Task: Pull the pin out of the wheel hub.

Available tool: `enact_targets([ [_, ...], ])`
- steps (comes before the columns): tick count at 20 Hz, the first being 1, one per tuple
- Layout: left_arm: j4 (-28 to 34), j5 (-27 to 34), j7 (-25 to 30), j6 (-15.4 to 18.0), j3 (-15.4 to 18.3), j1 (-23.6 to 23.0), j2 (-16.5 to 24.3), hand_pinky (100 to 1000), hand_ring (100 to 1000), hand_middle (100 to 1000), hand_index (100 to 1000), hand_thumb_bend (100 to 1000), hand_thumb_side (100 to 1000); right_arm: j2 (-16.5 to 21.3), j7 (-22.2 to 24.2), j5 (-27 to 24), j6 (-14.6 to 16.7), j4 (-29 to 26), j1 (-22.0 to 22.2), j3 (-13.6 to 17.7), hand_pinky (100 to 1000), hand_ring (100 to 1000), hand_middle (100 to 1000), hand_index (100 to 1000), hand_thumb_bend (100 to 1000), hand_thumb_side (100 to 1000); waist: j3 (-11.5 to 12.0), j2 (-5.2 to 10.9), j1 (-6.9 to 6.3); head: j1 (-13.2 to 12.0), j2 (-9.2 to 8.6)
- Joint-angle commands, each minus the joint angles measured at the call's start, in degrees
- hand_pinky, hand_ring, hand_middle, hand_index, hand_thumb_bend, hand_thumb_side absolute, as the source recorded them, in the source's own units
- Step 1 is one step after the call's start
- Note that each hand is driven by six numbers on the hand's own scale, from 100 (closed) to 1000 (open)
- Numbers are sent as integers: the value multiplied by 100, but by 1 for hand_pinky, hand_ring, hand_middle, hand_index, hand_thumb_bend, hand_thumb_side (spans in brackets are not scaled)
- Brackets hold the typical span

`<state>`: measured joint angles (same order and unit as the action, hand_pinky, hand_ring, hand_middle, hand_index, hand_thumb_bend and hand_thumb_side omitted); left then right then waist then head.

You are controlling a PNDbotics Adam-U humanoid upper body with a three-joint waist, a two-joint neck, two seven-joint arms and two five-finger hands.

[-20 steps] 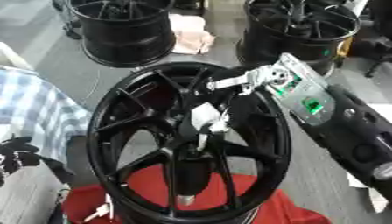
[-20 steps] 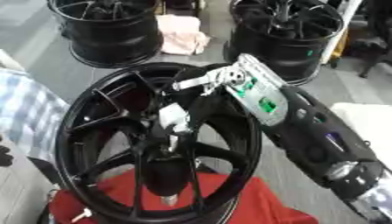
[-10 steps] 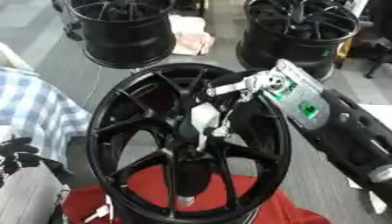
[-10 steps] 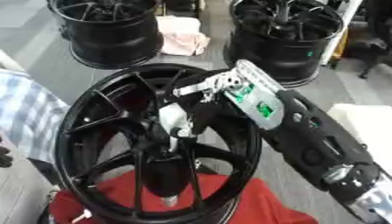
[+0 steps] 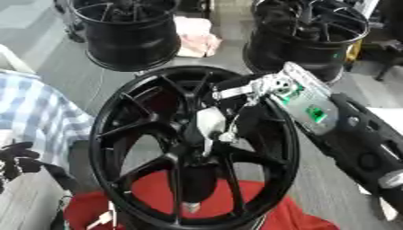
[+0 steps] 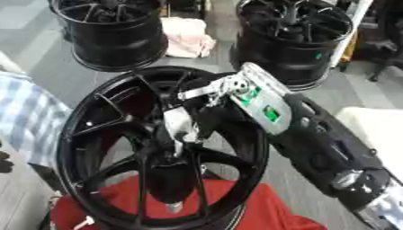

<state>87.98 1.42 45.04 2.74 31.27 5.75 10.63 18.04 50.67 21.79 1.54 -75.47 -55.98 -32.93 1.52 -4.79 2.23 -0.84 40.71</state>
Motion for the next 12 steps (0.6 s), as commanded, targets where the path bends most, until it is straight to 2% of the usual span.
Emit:
enact_targets([
  [1,92,3,8,-11,-3,49,95,743,679,649,836,243,691,211,-132,-235,-68,-352,-185,123,786,703,530,668,100,235,-9,98,-27,-7,-39],
  [6,94,-1,0,-15,10,32,121,743,679,649,837,244,691,681,-234,-662,-257,-983,-306,277,787,703,528,667,100,227,-48,121,-11,-47,-12],
  [9,93,-13,-40,-17,60,-12,169,743,679,649,837,244,691,1091,-381,-852,-445,-1411,-357,543,789,702,528,668,100,212,-164,153,31,-169,26],
  [12,91,-29,-92,-22,114,-55,209,743,679,649,837,243,691,1515,-622,-774,-670,-1738,-126,934,793,707,533,674,104,202,-302,178,69,-279,57],
])
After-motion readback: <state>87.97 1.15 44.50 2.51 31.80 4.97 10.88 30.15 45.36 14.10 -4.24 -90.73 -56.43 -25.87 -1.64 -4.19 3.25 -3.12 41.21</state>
